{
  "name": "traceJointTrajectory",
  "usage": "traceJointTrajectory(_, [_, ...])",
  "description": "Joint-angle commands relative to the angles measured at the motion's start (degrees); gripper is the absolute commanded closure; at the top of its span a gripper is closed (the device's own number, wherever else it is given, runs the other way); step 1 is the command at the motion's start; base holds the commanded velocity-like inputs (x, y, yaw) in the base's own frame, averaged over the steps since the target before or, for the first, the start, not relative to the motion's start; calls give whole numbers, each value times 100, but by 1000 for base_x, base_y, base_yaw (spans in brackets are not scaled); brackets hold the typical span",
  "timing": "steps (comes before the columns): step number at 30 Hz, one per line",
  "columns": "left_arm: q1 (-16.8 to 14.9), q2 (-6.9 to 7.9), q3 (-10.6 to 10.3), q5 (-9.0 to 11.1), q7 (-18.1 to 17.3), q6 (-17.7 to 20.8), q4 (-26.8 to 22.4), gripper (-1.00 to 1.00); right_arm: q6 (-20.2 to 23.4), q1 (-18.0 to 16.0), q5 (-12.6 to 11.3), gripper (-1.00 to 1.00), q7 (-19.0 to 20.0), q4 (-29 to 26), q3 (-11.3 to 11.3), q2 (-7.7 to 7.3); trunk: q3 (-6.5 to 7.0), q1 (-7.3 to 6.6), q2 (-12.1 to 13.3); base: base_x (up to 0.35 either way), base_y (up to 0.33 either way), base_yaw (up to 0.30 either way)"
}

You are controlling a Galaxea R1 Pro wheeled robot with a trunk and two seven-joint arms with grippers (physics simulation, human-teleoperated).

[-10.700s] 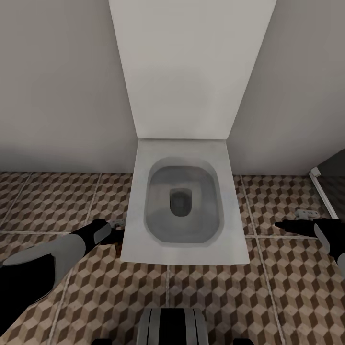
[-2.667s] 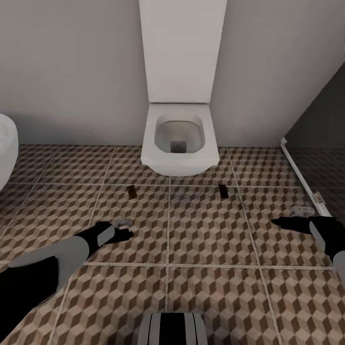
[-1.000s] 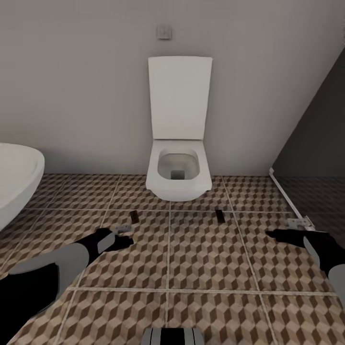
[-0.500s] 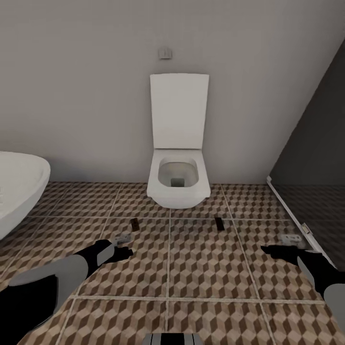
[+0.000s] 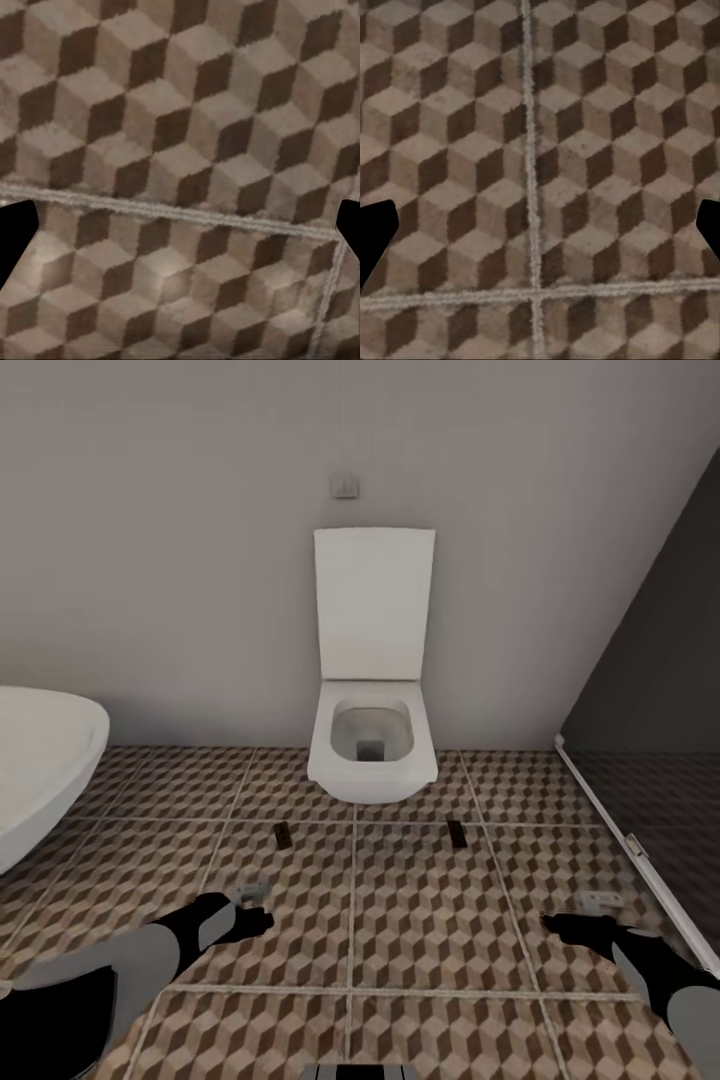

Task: Take the four mousetraps from the cabinet in the bathroom and place them on the bathroom floor. Make sure all four end up on the same floor surface, and ensure that at least two of them are either under or directly next to the same bathroom sink.

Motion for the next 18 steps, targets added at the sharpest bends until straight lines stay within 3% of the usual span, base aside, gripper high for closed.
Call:
traceJointTrajectory(1, [35, 6, -28, 51, 48, -2, -24, -100, -50, 9, 6, -100, 7, 87, -49, 27, 14, -24, 40, 0, 0, 0])
traceJointTrajectory(8, [237, -3, -35, 54, 48, -336, -29, -100, -651, 50, 17, -100, -249, 722, -49, 190, 140, -177, 320, 0, 0, 0])
traceJointTrajectory(12, [401, -27, -42, 56, 50, -622, -30, -100, -974, 81, 18, -100, -422, 1093, -49, 237, 212, -265, 481, 0, 0, 0])
traceJointTrajectory(18, [551, -44, -44, 52, 55, -749, -31, -100, -1245, 238, 24, -100, -501, 1376, -49, 275, 320, -397, 722, 0, 0, 0])
